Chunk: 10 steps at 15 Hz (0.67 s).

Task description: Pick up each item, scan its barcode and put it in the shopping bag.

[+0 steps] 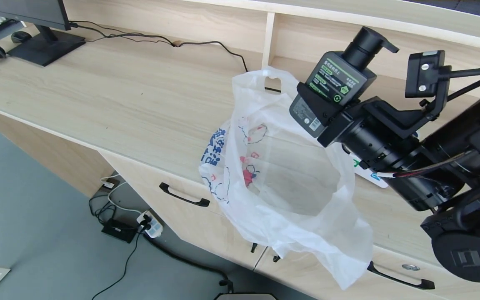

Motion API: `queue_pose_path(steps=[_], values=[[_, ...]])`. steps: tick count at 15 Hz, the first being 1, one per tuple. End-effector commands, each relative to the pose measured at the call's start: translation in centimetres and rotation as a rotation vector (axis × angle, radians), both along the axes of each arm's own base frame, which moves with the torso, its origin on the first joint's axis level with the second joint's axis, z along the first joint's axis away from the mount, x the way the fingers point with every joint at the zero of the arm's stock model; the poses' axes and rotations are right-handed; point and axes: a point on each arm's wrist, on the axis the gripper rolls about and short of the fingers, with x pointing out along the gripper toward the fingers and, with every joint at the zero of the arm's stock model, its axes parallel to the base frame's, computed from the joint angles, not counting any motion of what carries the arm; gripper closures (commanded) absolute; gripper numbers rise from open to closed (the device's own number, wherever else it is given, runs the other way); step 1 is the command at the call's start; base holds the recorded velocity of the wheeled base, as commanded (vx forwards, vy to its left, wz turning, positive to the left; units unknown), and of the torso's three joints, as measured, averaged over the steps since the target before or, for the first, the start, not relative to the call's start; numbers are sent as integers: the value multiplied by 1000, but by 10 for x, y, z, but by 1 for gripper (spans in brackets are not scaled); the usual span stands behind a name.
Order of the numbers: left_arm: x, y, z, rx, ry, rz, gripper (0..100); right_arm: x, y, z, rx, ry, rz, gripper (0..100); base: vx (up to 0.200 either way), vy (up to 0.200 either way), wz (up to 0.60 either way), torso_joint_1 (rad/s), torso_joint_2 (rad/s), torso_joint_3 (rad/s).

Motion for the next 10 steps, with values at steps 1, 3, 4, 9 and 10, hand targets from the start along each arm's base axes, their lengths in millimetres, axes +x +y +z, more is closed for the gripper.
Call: queue_pose_path(steps=[1, 3, 4, 9, 10], values=[[0, 0, 0, 0, 1, 1, 0, 10, 17, -7, -14, -1, 15, 100, 0, 0, 0, 0, 0, 0], [0, 0, 0, 0, 0, 1, 0, 3, 26, -10, -39, -9, 36, 100, 0, 0, 0, 0, 0, 0], [0, 0, 0, 0, 0, 1, 0, 0, 29, -18, -65, 11, 41, 100, 0, 0, 0, 0, 0, 0], [0, 0, 0, -2, 1, 1, 0, 14, 48, -39, -107, 6, 39, 100, 0, 0, 0, 0, 0, 0], [0, 0, 0, -2, 1, 1, 0, 13, 49, -39, -108, 5, 38, 100, 0, 0, 0, 0, 0, 0]])
